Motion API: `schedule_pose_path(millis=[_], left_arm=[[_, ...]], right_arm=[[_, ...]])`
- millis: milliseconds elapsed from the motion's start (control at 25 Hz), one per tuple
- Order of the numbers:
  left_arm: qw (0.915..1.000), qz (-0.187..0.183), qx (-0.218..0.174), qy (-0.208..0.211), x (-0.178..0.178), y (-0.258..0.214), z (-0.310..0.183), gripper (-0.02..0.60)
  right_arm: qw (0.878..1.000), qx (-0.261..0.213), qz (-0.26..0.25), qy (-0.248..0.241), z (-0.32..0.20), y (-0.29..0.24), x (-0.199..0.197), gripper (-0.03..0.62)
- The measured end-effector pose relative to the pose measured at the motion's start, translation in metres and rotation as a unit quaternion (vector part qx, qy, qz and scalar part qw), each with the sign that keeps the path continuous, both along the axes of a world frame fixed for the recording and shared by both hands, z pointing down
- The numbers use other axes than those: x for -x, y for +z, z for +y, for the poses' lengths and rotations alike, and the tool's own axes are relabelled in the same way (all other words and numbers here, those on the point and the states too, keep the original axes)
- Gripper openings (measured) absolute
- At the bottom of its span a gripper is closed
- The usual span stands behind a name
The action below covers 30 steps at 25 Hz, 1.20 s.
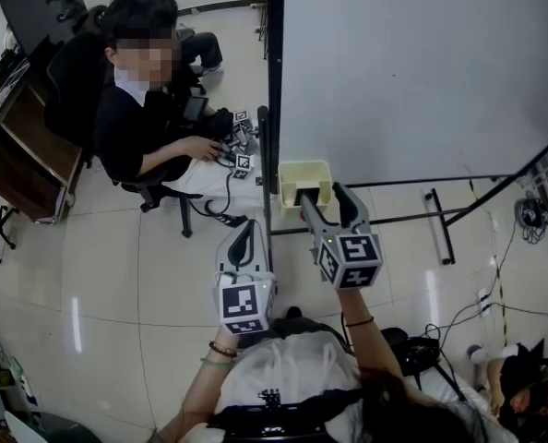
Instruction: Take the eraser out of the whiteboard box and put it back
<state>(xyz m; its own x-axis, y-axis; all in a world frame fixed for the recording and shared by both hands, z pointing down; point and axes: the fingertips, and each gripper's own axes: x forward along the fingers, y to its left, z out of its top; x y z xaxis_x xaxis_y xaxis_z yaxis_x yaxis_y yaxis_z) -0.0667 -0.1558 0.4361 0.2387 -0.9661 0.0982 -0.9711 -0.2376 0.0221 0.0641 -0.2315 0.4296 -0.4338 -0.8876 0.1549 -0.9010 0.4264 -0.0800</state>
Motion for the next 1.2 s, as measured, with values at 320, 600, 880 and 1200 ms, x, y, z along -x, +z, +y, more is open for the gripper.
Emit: schedule_pose_path(millis=[320, 600, 880, 1200], left_arm=[[0.9996, 0.003, -0.003, 0.028, -0.021, -0.004, -0.001, 0.002], [0.9992, 0.008, -0.016, 0.035, -0.025, -0.016, -0.005, 0.003], [0.9994, 0.014, -0.011, 0.028, -0.021, -0.016, -0.004, 0.002], [0.9996, 0.02, -0.001, 0.02, -0.014, -0.008, -0.002, 0.003]], right_arm=[[0.999, -0.038, 0.006, -0.013, 0.027, -0.027, 0.007, 0.293], [0.999, -0.033, 0.008, -0.013, 0.033, -0.028, 0.012, 0.293], [0.999, -0.036, 0.008, -0.009, 0.034, -0.033, 0.01, 0.293], [0.999, -0.043, 0.006, -0.019, 0.035, -0.029, 0.016, 0.293]])
